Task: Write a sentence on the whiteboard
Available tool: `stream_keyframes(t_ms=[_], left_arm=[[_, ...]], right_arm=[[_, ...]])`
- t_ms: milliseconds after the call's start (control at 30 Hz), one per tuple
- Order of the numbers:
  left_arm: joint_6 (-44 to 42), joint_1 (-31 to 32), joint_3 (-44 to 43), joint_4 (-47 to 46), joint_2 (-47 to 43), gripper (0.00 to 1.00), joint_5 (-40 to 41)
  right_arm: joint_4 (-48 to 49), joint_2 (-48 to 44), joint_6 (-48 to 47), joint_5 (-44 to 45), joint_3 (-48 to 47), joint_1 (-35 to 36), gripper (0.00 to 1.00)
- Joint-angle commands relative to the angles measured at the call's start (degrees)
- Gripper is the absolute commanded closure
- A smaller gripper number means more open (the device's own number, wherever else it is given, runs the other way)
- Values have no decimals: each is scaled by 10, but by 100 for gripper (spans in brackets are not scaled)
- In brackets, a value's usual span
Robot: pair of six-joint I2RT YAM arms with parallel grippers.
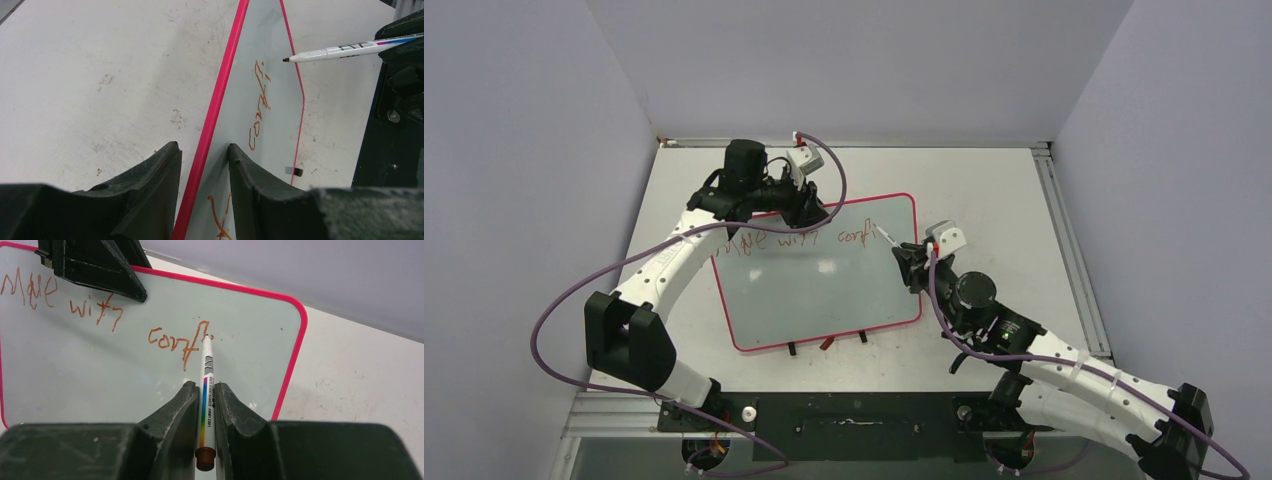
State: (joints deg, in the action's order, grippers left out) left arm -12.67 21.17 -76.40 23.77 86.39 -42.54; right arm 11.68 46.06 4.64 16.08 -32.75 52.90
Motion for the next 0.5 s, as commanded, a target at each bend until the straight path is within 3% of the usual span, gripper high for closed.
stream_keyframes(t_ms=[0, 467], left_arm=[[3, 0, 5, 19, -6, 100, -24], [3, 0, 5, 20, -3, 100, -24]], right_arm=[[22, 7, 11, 27, 3, -2, 95], [-3, 10, 24, 44, 11, -2, 95]])
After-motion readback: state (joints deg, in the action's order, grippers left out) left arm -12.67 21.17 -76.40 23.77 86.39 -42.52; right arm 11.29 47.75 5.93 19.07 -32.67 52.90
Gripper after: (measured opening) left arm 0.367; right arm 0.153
